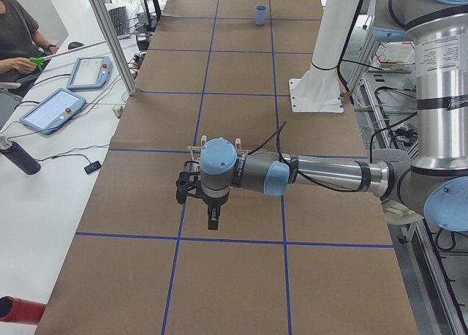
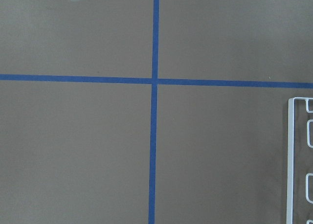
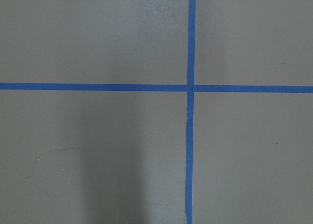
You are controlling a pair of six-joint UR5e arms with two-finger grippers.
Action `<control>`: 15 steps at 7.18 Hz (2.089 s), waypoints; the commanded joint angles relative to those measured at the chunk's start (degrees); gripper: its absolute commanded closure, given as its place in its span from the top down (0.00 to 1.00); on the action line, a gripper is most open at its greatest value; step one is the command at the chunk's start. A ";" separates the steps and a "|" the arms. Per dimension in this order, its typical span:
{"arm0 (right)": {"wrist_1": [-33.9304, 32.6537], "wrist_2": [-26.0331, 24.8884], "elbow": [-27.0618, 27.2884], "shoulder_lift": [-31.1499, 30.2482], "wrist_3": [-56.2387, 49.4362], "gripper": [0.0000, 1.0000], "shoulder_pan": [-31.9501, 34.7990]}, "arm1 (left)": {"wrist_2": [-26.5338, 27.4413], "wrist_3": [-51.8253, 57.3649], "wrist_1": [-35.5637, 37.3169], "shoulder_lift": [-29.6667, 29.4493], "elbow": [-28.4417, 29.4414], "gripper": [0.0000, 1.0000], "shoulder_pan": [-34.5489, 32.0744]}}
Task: Hang cup on cup holder
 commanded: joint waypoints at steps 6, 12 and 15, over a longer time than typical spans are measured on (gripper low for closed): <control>1.55 2.48 1.53 -2.02 -0.79 1.00 -1.11 | -0.03 -0.01 -0.36 -0.04 -0.01 0.99 0.00; 16.15 2.76 8.48 -18.18 1.58 1.00 -6.81 | -0.03 -0.01 -0.36 0.14 -0.02 0.99 0.00; 16.24 2.85 8.84 -21.53 1.05 1.00 -9.72 | -0.03 -0.01 -0.36 0.14 -0.37 0.99 0.00</control>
